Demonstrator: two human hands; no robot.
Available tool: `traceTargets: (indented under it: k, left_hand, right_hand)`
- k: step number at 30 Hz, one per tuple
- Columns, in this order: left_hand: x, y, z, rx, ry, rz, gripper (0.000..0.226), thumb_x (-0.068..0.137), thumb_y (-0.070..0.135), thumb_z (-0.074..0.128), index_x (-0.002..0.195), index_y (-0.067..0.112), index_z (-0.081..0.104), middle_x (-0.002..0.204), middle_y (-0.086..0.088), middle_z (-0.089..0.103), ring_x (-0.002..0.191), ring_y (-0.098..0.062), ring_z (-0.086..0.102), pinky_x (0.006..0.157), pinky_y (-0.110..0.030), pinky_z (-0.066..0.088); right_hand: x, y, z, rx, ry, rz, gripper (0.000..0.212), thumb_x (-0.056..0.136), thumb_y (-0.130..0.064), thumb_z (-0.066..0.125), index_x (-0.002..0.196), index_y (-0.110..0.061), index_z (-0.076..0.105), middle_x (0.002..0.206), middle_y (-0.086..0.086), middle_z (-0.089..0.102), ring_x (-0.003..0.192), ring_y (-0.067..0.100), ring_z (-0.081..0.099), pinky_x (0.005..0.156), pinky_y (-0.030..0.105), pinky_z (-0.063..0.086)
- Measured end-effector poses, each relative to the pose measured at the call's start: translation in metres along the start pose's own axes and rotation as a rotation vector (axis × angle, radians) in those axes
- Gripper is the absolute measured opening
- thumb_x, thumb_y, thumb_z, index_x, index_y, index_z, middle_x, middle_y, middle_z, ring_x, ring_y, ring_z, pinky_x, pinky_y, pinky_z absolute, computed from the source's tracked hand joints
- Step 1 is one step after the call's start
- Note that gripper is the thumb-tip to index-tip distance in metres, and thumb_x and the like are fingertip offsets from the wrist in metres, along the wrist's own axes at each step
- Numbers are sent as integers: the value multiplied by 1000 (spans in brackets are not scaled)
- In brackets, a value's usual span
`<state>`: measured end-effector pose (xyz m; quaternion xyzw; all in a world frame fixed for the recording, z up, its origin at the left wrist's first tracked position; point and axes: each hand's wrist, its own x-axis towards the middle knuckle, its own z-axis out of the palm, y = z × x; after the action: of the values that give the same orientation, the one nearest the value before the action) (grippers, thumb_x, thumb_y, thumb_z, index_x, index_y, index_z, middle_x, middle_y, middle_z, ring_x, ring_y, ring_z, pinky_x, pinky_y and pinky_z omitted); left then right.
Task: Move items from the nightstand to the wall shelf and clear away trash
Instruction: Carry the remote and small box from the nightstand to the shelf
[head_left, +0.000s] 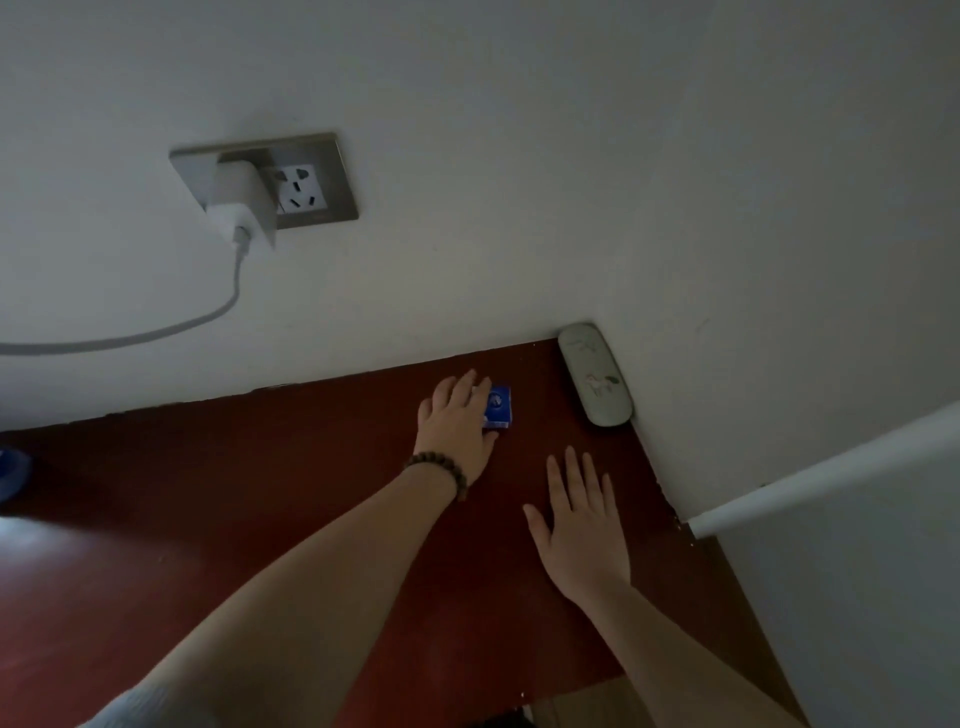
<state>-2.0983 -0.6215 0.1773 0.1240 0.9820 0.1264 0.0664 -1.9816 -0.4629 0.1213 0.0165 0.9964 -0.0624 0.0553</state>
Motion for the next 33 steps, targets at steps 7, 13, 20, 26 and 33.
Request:
traceTargets:
  k: [7,13,20,26,33]
  left_hand:
    - [-34,-5,39,137,27,175,64,91,46,34,147,23,15,157,-6,10,142,-25,5,114,-45,7]
    - [-22,19,52,135,-118,72,79,87,65,15,148,22,-10,155,-2,-20,141,-20,-22,115,-50,-6]
    - [10,54,22,60,58,-23,66,86,55,30,143,21,30,152,-10,25,136,-30,23,108,-51,22]
    - [-2,23,49,44,-55,-8,76,88,60,25,150,25,-3,156,-5,-20,144,-23,-6,114,-43,-4]
    - [31,51,57,141,-49,41,78,87,63,8,149,16,-7,156,-3,-14,143,-20,-15,112,-46,-12]
  right_hand:
    - [-2,-5,-3,7,39,26,68,95,-57,14,149,-16,16,157,8,12,145,24,5,116,42,4]
    - [-2,-5,-3,6,32,24,68,95,-57,15,149,-17,15,157,7,10,145,23,3,116,42,3]
    - [-3,-6,-7,14,2,32,70,94,-60,10,149,-18,15,157,6,10,145,23,3,115,43,3]
    - [-3,-6,-9,20,3,31,67,94,-57,26,147,-15,28,154,9,24,143,25,18,112,45,13]
    - [-2,-7,-13,14,0,30,67,94,-58,20,144,-16,36,152,8,29,142,26,22,111,44,13]
